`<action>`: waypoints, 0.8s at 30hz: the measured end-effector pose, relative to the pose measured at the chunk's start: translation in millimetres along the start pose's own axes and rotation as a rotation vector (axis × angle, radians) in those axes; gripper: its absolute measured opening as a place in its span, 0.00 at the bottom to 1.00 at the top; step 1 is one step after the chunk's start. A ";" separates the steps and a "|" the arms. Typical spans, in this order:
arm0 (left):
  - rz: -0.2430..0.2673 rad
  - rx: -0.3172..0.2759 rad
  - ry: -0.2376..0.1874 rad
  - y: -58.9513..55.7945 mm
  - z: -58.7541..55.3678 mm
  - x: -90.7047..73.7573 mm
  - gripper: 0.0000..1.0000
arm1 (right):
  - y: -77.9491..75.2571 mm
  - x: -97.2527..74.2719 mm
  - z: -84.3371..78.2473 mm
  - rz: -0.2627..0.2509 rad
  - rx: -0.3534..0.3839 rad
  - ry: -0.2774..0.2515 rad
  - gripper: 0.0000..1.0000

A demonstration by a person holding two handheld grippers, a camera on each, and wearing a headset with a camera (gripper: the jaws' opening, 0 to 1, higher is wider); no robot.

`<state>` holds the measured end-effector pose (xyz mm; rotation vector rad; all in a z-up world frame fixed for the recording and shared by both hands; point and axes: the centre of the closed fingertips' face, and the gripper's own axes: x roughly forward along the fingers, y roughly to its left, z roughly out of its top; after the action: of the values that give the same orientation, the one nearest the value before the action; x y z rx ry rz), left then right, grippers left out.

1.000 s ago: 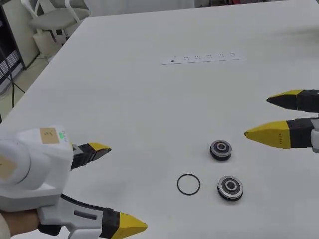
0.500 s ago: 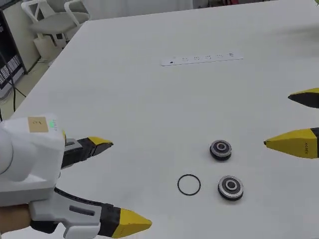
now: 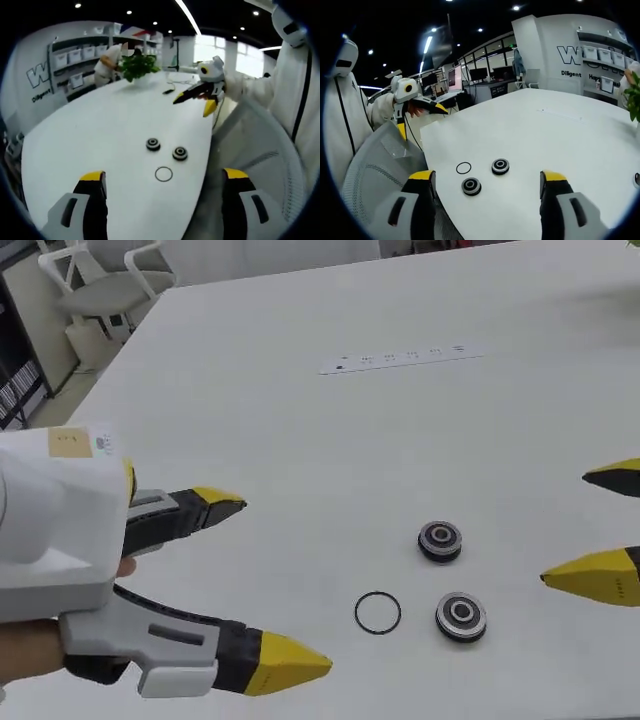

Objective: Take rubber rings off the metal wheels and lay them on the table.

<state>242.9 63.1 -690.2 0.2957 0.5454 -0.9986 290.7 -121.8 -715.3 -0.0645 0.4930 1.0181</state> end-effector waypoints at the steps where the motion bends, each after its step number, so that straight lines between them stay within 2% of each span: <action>1: -0.004 0.009 0.000 -0.3 2.1 1.6 0.97 | 0.4 0.9 -4.5 0.000 0.005 0.008 0.82; 6: -0.027 0.035 -0.009 -4.6 14.6 8.3 0.94 | 8.1 5.5 -14.1 0.014 0.038 0.011 0.80; 10: -0.038 0.061 -0.035 -6.8 33.2 19.0 0.93 | 14.2 12.4 -22.0 0.029 0.051 0.028 0.77; 12: -0.051 0.081 -0.053 -9.9 43.6 24.2 0.92 | 16.7 14.5 -23.1 0.035 0.055 0.033 0.76; 17: -0.080 0.139 -0.065 -17.2 61.7 33.1 0.90 | 20.4 16.9 -24.1 0.053 0.062 0.038 0.74; 18: -0.087 0.155 -0.080 -19.3 68.3 34.8 0.89 | 20.4 17.4 -24.8 0.055 0.062 0.041 0.73; 24: -0.107 0.198 -0.108 -25.0 87.9 45.8 0.85 | 23.7 21.7 -27.1 0.071 0.061 0.054 0.70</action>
<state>267.0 -24.2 -642.8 0.3888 0.3675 -1.1683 270.4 -99.3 -744.5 -0.0199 0.5784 1.0718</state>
